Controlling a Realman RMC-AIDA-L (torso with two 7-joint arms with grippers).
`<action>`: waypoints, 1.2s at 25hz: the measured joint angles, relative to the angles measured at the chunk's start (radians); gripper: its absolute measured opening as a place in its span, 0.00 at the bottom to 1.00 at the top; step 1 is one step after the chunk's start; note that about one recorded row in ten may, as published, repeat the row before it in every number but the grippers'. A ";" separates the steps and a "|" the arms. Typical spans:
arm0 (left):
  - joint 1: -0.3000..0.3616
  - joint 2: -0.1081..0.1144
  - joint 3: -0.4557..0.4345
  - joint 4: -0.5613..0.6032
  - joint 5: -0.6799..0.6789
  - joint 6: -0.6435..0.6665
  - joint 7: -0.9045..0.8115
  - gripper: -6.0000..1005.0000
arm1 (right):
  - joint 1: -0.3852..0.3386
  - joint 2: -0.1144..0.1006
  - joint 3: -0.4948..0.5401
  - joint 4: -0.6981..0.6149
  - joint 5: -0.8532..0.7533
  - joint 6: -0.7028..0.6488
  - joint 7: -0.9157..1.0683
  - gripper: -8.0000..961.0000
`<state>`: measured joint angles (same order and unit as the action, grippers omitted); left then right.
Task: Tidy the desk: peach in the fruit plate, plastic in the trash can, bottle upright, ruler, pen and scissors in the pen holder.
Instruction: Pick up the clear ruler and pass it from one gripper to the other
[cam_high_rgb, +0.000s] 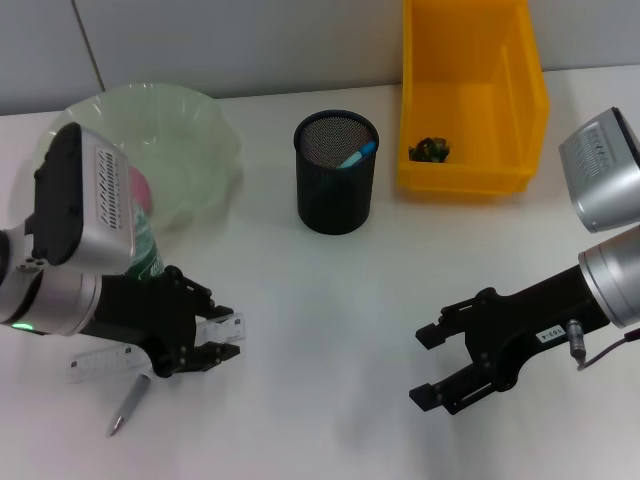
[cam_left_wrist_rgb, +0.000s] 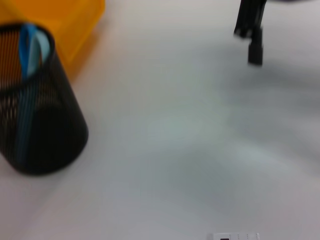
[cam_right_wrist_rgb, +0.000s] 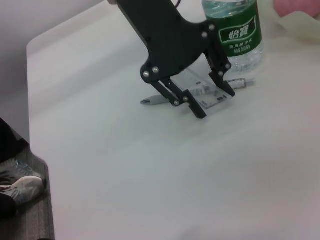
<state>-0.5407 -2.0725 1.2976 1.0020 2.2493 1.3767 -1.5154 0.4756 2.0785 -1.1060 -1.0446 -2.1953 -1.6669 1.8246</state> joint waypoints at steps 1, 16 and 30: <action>0.000 0.000 0.000 0.000 0.000 0.000 0.000 0.39 | 0.000 0.000 0.000 0.000 0.000 0.001 0.000 0.89; 0.207 0.002 -0.002 0.453 -0.420 0.133 -0.017 0.39 | -0.001 0.000 0.000 -0.005 0.000 0.003 0.008 0.89; 0.194 0.004 -0.023 0.215 -0.953 0.103 0.292 0.39 | -0.014 0.001 0.002 0.011 0.003 0.019 0.001 0.89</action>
<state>-0.3470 -2.0684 1.2741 1.2172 1.2959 1.4794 -1.2238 0.4611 2.0799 -1.1043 -1.0332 -2.1927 -1.6476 1.8257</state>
